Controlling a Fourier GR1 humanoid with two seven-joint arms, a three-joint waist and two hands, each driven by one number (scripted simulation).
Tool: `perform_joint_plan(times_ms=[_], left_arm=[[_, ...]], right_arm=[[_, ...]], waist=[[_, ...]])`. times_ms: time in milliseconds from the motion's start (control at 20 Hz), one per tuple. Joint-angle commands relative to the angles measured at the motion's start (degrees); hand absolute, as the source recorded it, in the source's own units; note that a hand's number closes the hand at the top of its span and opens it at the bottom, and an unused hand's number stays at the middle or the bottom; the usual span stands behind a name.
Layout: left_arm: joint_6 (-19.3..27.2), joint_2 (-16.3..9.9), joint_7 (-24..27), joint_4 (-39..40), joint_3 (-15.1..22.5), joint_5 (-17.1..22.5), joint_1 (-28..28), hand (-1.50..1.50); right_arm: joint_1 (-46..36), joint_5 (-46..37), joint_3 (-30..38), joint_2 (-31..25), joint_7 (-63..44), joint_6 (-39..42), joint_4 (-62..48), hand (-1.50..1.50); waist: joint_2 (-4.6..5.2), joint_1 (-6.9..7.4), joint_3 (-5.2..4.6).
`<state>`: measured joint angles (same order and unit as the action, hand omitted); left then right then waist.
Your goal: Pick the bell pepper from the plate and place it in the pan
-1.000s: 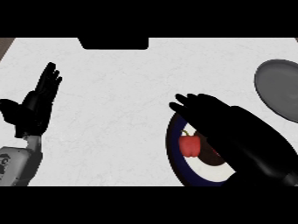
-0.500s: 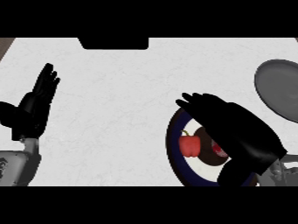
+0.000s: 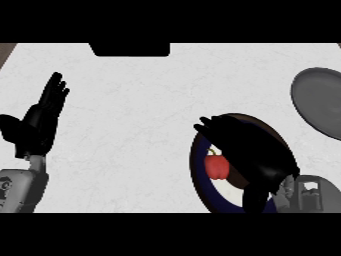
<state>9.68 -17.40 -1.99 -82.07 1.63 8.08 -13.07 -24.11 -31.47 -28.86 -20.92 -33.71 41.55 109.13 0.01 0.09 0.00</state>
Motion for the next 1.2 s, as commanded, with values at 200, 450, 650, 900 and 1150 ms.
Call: perform_joint_plan(times_ms=[200, 450, 650, 900, 1150], left_arm=[[0.44, 2.16, 0.47, 2.10, -0.95, -2.74, -1.84, 0.00], [-3.23, -0.06, -2.48, 2.68, -4.12, -0.29, -4.29, 0.00], [-0.25, 4.32, -0.09, -0.60, -0.90, -4.36, 0.10, 0.00], [-1.66, 4.40, -0.49, 0.83, -2.10, -5.07, -0.51, 0.00], [-2.64, 3.80, -4.46, -7.01, -3.61, -3.40, 2.43, 0.00]], right_arm=[[0.55, -8.66, -2.22, -0.21, 3.10, 2.30, -4.27, -1.50], [-0.88, -14.24, -5.20, 3.99, 0.34, 3.02, -7.69, -1.50], [-1.16, -15.36, -2.69, 3.93, 1.32, 7.90, -7.15, -1.50], [-2.10, -19.46, -2.20, 6.43, 6.15, 4.92, -14.91, -1.50], [1.45, -25.45, -6.51, 9.20, 5.00, 1.73, -16.86, -1.50]], waist=[[0.05, -0.14, -0.01], [0.06, -0.13, -0.01], [-0.04, 0.00, -0.01], [0.02, 0.08, 0.00], [-0.06, 0.25, 0.01]])
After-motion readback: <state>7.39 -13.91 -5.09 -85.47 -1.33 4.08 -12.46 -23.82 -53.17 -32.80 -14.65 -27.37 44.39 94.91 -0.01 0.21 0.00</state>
